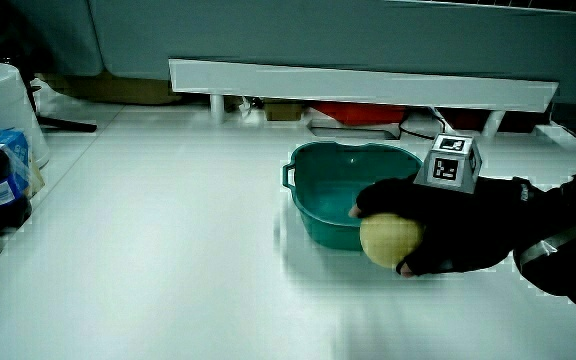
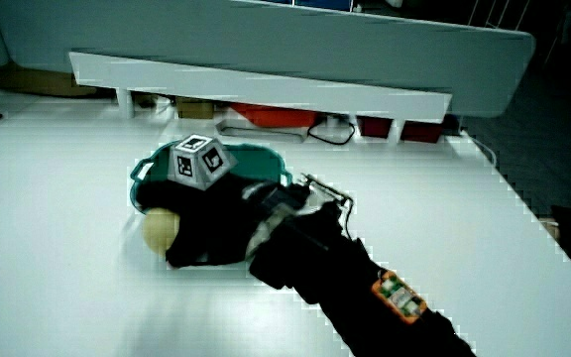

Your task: Pick pear from desk

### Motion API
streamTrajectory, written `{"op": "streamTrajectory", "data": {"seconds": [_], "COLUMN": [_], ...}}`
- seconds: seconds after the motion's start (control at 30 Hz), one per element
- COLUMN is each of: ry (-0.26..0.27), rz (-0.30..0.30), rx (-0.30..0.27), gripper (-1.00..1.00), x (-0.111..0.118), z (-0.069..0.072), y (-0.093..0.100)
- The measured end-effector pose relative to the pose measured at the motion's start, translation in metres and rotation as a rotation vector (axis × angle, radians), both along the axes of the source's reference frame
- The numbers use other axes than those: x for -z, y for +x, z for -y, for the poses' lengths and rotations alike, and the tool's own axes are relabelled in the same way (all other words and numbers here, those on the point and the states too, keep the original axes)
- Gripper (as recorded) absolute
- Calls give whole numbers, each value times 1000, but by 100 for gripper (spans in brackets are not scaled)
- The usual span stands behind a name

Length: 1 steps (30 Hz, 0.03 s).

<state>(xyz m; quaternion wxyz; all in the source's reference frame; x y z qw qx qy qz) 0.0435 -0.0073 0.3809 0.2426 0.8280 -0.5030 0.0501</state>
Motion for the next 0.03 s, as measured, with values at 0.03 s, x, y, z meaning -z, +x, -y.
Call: {"op": "streamTrajectory", "data": {"seconds": [0.03], "ry": [-2], "rz": [-1], "rx": [-8], "gripper": [100], "x": [-4], "z": [3], "y": [1]}}
